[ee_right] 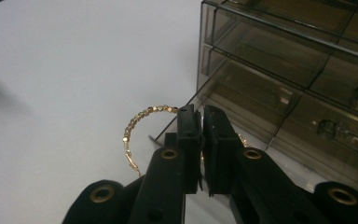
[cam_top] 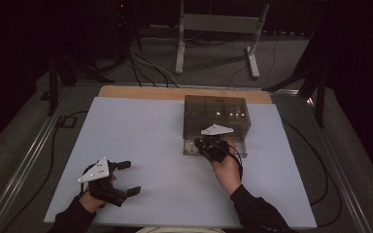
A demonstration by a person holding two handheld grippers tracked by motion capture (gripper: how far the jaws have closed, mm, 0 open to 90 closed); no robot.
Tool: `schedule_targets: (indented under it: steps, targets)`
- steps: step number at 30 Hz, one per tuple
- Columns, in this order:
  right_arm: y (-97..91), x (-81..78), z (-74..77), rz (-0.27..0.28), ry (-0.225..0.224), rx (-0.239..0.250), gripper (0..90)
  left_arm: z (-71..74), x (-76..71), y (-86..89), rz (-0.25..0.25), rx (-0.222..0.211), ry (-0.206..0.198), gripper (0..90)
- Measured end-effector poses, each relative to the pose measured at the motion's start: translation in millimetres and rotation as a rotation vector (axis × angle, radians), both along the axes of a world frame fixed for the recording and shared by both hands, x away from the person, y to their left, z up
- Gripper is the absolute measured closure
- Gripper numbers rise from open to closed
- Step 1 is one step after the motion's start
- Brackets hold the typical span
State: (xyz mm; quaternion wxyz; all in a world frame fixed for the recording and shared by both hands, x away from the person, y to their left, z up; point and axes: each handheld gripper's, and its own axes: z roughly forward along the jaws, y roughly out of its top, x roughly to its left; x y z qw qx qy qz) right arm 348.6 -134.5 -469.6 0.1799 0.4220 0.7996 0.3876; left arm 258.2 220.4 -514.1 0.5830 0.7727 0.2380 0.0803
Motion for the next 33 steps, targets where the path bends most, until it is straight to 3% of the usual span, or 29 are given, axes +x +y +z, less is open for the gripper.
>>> schedule_targets:
  steps: [15,24,32,33]
  targets:
    - [3.4,26.1,-20.6,-0.049,0.038,-0.024,85.9,-0.3,-0.1,0.7,-0.002,-0.001,0.001,0.6]
    - [4.9,33.9,-32.4,-0.063,0.052,-0.054,85.8,-0.1,0.4,0.9,-0.002,-0.005,0.001,0.6]
    - [6.0,35.4,-33.3,-0.062,0.055,-0.050,85.6,-0.6,0.0,0.7,-0.002,-0.001,0.004,0.6]
    - [5.9,34.9,-31.9,-0.058,0.053,-0.034,79.1,-0.5,0.0,0.7,-0.003,0.000,0.004,0.6]
